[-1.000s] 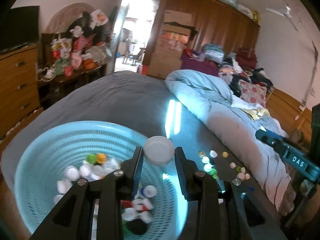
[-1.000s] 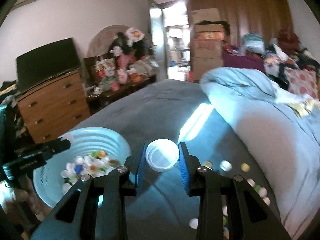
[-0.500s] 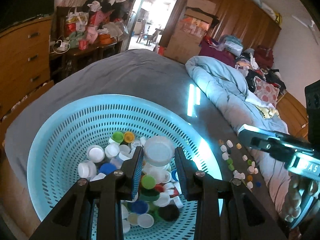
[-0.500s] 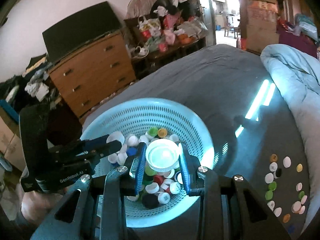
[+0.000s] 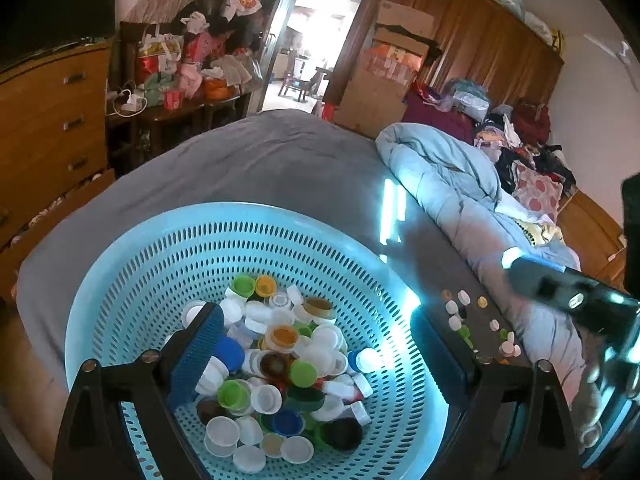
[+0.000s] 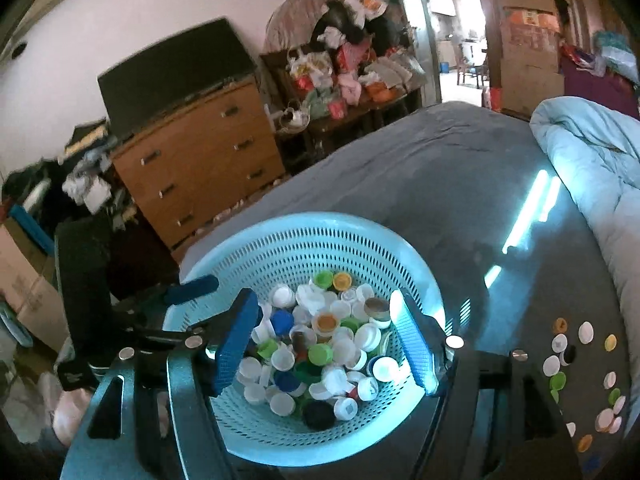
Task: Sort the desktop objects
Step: 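Carry both white caps over the blue basket and open both tools, then grasp a white cap with the left tool while the right tool grasps an orange cap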
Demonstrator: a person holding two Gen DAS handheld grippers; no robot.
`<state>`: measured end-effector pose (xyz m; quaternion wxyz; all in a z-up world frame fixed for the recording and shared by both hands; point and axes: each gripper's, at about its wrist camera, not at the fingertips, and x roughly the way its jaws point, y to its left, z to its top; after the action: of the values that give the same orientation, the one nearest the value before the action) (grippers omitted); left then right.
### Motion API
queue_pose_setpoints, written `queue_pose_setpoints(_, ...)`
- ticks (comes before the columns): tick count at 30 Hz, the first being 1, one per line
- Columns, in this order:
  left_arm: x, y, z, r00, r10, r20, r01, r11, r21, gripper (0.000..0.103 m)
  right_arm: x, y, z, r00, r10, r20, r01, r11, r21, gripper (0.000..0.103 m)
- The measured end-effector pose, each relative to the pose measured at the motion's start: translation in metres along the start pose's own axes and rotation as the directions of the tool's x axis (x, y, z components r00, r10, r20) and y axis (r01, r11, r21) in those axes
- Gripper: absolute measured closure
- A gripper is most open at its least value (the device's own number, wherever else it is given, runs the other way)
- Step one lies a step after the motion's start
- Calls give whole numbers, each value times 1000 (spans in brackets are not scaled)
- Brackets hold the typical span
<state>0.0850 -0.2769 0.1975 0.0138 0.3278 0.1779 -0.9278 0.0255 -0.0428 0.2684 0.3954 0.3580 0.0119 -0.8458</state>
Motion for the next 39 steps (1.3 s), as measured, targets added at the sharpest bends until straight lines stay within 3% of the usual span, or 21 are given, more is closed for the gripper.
queue_pose_setpoints(4, -9, -23, -3, 999, -43, 20, 42, 999, 25, 6, -49, -27, -19, 984, -110, 139, 106, 994, 35, 39)
queue_pose_setpoints(6, -19, -57, -7, 991, -123, 46, 117, 988, 100, 6, -80, -53, -45, 957, -217, 195, 205, 976, 77, 39)
queue_pose_setpoints(8, -27, -106, -17, 973, -229, 40, 216, 954, 210, 5, -104, -77, -72, 924, -321, 209, 305, 946, 104, 39)
queue_pose_setpoints(10, -30, -152, -32, 951, -308, 15, 288, 906, 310, 2, -125, -116, -114, 890, -429, 156, 407, 900, 156, 40)
queue_pose_setpoints(12, -23, -192, -52, 927, -374, -32, 358, 855, 374, 0, -136, -145, -148, 863, -498, 82, 478, 859, 184, 49)
queue_pose_setpoints(14, -4, -214, -68, 919, -385, -86, 387, 840, 380, 0, -143, -174, -190, 838, -545, -8, 534, 817, 218, 52)
queue_pose_setpoints(17, 38, -230, -94, 913, -368, -176, 407, 843, 351, 0, -142, -204, -242, 844, -522, -128, 536, 802, 264, 67)
queue_pose_setpoints(20, 80, -237, -121, 921, -313, -233, 381, 850, 363, 0, -130, -221, -271, 873, -458, -165, 487, 824, 290, 70)
queue_pose_setpoints(23, 111, -232, -141, 915, -268, -301, 363, 872, 328, 0, -119, -238, -279, 892, -428, -145, 451, 834, 317, 70)
queue_pose_setpoints(25, 122, -231, -146, 913, -250, -323, 354, 879, 319, 0, -110, -249, -279, 887, -438, -145, 462, 835, 300, 70)
queue_pose_setpoints(31, 144, -236, -159, 909, -223, -352, 351, 865, 358, 0, -75, -268, -284, 889, -419, -183, 451, 870, 199, 70)
queue_pose_setpoints(35, 165, -237, -166, 898, -223, -380, 363, 863, 352, 0, -70, -274, -281, 896, -407, -179, 438, 876, 203, 70)
queue_pose_setpoints(36, 170, -238, -167, 895, -226, -386, 367, 863, 347, 0, -69, -274, -281, 891, -416, -182, 447, 872, 199, 78)
queue_pose_setpoints(39, 183, -242, -171, 887, -238, -396, 385, 855, 348, 0, -76, -273, -284, 891, -419, -174, 450, 866, 220, 79)
